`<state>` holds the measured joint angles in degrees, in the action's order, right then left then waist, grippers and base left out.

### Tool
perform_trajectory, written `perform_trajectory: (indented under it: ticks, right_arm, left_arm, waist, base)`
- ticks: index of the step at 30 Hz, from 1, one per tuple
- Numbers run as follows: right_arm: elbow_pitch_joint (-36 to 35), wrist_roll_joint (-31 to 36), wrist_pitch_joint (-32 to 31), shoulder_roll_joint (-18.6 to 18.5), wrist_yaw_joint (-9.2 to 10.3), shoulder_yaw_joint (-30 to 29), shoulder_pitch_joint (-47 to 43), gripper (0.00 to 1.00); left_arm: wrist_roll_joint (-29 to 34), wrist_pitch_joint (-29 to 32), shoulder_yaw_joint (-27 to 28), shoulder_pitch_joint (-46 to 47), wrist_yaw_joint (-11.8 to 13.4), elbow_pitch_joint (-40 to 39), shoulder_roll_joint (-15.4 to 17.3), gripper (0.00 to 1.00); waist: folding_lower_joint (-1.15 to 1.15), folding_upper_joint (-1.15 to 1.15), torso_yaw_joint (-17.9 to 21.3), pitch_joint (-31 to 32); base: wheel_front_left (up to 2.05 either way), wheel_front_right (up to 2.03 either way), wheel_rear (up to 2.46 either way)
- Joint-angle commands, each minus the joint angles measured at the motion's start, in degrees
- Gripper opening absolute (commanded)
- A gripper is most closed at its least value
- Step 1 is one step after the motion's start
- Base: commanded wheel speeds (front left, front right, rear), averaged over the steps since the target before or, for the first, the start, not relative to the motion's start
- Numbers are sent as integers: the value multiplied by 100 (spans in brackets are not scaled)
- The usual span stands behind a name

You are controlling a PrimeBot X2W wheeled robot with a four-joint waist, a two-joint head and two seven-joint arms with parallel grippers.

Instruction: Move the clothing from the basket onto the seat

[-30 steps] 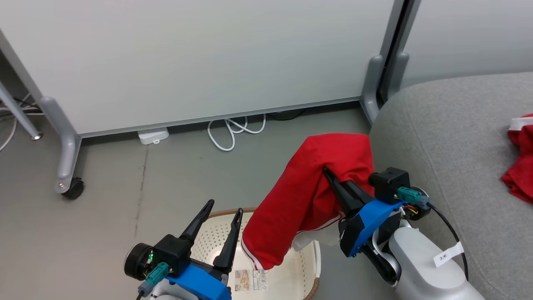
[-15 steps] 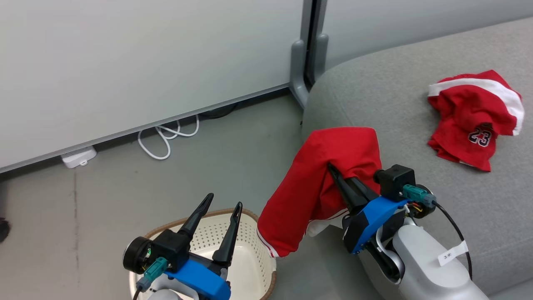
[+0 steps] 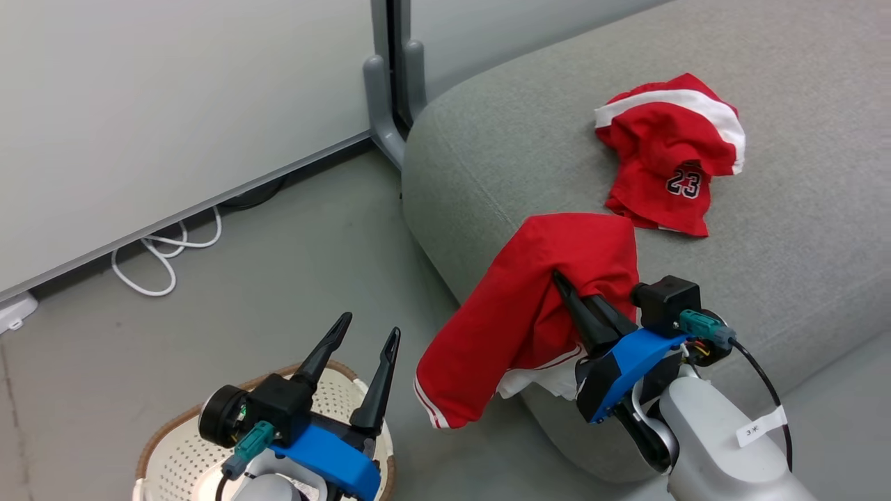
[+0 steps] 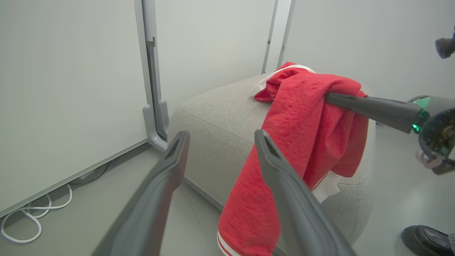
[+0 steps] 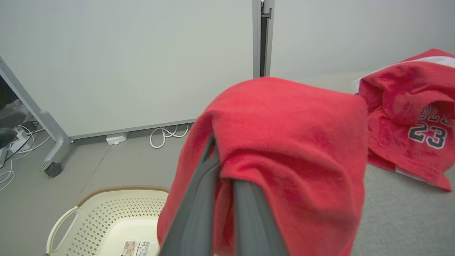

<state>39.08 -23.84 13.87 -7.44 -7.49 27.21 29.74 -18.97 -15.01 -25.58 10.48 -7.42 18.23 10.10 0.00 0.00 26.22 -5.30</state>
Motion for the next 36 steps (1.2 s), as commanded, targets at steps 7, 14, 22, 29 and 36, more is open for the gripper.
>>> perform_trajectory:
  ticks: [7, 14, 22, 29, 36]
  right_arm:
    - [-36, 32, 56, 26, -1, -73, -100, 0]
    - [-18, 29, 64, 57, -1, -100, -84, 0]
    - [-96, -62, 22, -8, -1, -228, 116, 0]
    - [-506, -404, -332, -406, -1, -579, 1009, 0]
    - [-1045, -625, -704, -998, -1, -1363, 1920, 0]
  left_arm:
    - [28, -25, -30, 125, -8, 17, 49, 100]
    - [16, -25, -77, 143, -8, 32, 54, 100]
    - [30, -25, -55, 155, -8, -34, 67, 100]
    - [145, -25, -43, 318, -9, -123, 142, 100]
    - [200, -25, -157, 660, -8, -306, 287, 100]
  waist:
    - [0, 0, 367, -145]
    - [0, 0, 422, -151]
    - [0, 0, 315, -205]
    - [0, 0, 169, -566]
    - [0, 0, -31, -1167]
  base:
    - [0, 0, 0]
    - [0, 0, 0]
    - [0, 0, 0]
    - [0, 0, 0]
    - [0, 0, 0]
